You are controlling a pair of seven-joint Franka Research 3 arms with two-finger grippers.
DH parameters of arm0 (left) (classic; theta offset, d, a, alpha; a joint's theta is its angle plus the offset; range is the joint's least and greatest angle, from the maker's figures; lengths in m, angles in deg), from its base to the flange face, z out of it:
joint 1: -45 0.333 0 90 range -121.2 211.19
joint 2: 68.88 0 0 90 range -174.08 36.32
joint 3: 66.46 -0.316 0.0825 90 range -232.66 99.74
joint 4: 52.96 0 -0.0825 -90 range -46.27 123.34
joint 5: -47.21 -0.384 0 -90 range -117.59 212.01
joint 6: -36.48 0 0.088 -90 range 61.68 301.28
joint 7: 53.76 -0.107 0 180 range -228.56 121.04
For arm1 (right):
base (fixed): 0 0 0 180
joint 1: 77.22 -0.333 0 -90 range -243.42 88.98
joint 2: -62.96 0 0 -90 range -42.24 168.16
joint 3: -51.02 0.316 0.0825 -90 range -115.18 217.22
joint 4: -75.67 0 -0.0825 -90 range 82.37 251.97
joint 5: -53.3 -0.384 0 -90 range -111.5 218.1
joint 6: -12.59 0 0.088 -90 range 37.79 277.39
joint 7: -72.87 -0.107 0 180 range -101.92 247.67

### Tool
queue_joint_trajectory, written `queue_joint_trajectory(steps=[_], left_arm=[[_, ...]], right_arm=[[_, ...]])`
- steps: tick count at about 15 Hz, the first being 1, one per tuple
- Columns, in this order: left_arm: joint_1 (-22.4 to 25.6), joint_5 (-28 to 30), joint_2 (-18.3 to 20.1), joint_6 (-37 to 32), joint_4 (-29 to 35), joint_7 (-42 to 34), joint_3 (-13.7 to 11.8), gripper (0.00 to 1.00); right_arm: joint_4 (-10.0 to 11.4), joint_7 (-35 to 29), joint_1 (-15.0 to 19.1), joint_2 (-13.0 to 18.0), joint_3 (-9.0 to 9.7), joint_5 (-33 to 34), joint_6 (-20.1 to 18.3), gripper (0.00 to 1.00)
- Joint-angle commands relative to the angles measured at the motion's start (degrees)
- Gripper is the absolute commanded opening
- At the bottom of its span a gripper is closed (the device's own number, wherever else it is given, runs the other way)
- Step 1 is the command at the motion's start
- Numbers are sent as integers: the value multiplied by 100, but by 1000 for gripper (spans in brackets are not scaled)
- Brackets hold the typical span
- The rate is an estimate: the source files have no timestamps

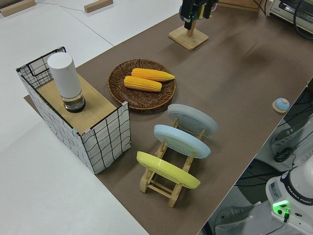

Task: Slide drawer open with right arm
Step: 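Close the right gripper on the black drawer handle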

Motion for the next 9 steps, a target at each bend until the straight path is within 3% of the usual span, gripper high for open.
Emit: queue_joint_trajectory(steps=[1,5,9], left_arm=[[-39,-102,25,-103,-58,60,-2,993],[-39,-102,25,-103,-49,60,-2,993],[-39,-102,25,-103,-49,60,-2,993]], right_arm=[[-111,28,-10,-53,13,212,22,0],[-111,19,-124,-44,22,151,-100,0],[-93,28,-484,-44,84,-200,-724,0]])
